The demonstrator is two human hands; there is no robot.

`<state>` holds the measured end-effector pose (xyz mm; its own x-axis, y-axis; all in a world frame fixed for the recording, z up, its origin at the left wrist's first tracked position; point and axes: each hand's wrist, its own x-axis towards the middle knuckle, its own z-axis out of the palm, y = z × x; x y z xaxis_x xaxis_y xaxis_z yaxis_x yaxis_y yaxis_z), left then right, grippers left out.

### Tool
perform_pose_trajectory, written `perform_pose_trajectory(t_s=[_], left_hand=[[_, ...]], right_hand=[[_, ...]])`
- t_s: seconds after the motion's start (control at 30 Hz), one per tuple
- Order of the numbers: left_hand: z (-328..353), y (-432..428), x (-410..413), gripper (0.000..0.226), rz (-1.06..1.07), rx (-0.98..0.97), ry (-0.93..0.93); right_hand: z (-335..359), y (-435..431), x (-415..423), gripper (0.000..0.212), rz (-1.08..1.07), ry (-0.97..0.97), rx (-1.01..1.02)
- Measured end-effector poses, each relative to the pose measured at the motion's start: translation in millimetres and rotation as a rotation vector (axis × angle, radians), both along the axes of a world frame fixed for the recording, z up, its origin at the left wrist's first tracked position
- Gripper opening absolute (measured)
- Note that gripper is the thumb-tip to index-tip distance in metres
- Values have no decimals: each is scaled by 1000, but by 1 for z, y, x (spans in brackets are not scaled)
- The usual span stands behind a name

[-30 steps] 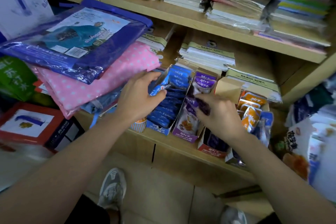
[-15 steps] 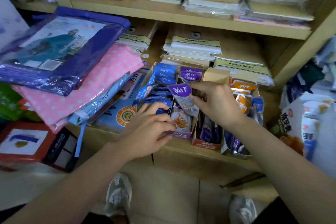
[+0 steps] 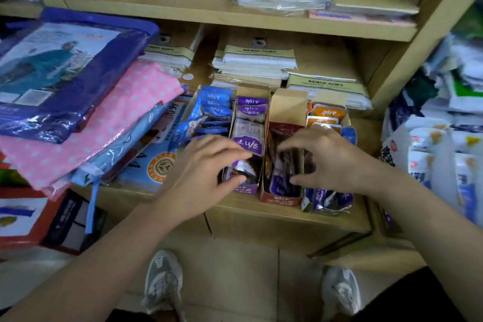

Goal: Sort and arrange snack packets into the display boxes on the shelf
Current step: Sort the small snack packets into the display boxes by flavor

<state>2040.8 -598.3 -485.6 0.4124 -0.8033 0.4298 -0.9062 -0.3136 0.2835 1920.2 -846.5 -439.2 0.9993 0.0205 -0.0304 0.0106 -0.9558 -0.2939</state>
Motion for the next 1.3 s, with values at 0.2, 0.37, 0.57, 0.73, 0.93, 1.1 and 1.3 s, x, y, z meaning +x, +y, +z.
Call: perform_pose_trajectory(t_s=[0.2,0.37,0.57,0.73,0.93,1.1,1.3], left_hand=[[2,-16,0,47,110,181,-29],[8,-39,-9,35,108,60,46],[-5,-55,-29,51,45,225,-20],[-9,-61,-38,65,163,233,-17],[-13,-69,-56,60,352,241,12],[-15,-75,-59,41,436,191,153],[-20,-78,-58,14,474,95,376]], right_hand=[[-6,-16,-17,62,-1,109,-48],[-6,-13,-27,73,28,147,-85],[-10,-7,-23,44,48,57,-122],[-14,-7,-27,29,-43,-31,-138],[-18,-13,-29,24,-75,-165,-52],[-18,-24,-38,21,-21,-331,97],[-15,-32,-54,20,-159,-499,264]])
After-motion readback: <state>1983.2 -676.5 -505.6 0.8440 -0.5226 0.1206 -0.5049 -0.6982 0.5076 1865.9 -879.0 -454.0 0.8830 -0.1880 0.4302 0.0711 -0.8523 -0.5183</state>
